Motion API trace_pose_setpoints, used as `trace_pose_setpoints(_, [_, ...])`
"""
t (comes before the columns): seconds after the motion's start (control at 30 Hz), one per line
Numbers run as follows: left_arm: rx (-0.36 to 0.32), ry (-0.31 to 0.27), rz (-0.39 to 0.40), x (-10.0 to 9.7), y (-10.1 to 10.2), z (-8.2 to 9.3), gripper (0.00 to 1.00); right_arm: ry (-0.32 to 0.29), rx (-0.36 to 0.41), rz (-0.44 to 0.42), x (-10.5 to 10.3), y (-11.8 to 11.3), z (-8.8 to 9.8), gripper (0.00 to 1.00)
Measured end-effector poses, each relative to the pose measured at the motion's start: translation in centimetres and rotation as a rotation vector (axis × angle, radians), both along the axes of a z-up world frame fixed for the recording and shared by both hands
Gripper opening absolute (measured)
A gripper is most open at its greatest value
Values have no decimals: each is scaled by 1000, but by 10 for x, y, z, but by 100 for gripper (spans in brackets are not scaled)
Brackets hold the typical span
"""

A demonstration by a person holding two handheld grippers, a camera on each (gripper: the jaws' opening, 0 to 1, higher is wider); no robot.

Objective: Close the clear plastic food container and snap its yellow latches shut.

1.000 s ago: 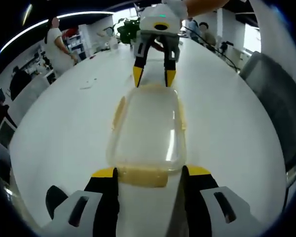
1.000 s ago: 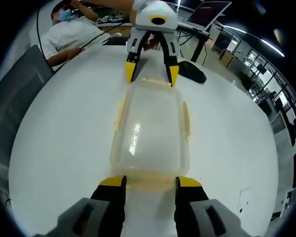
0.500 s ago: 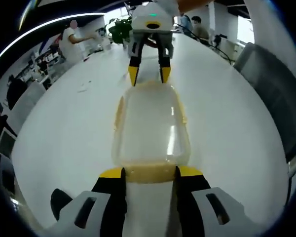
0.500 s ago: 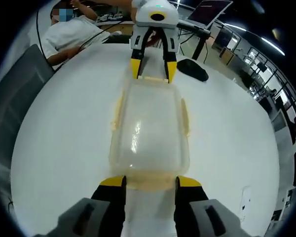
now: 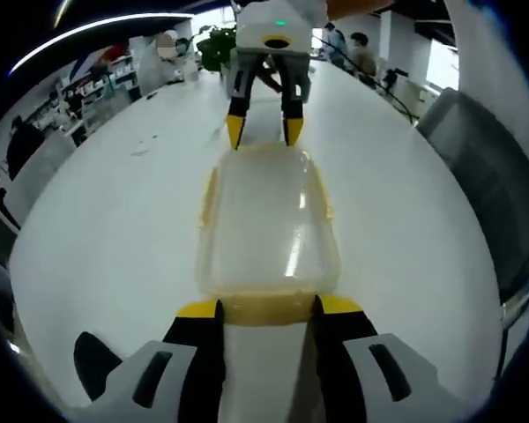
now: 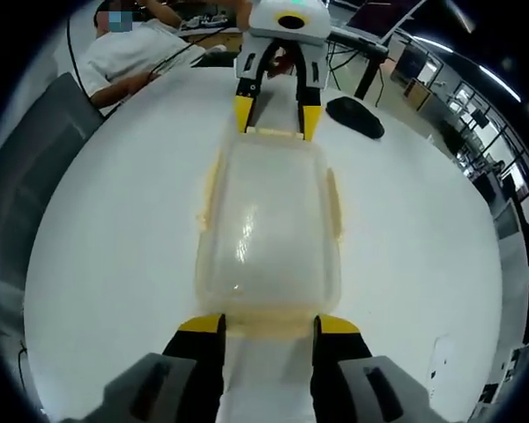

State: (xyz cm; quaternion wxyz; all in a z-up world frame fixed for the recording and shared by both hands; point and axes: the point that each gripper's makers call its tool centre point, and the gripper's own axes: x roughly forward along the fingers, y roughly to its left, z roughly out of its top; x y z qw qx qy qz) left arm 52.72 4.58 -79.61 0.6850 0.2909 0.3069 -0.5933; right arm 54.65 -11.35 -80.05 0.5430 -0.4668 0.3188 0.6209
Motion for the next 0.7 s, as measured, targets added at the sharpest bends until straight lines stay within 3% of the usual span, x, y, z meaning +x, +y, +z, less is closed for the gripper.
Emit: trace_pose_setpoints(0.7, [48,-4,33,-2,-3,0,36,-3,9,-56,-9,-4,1,34])
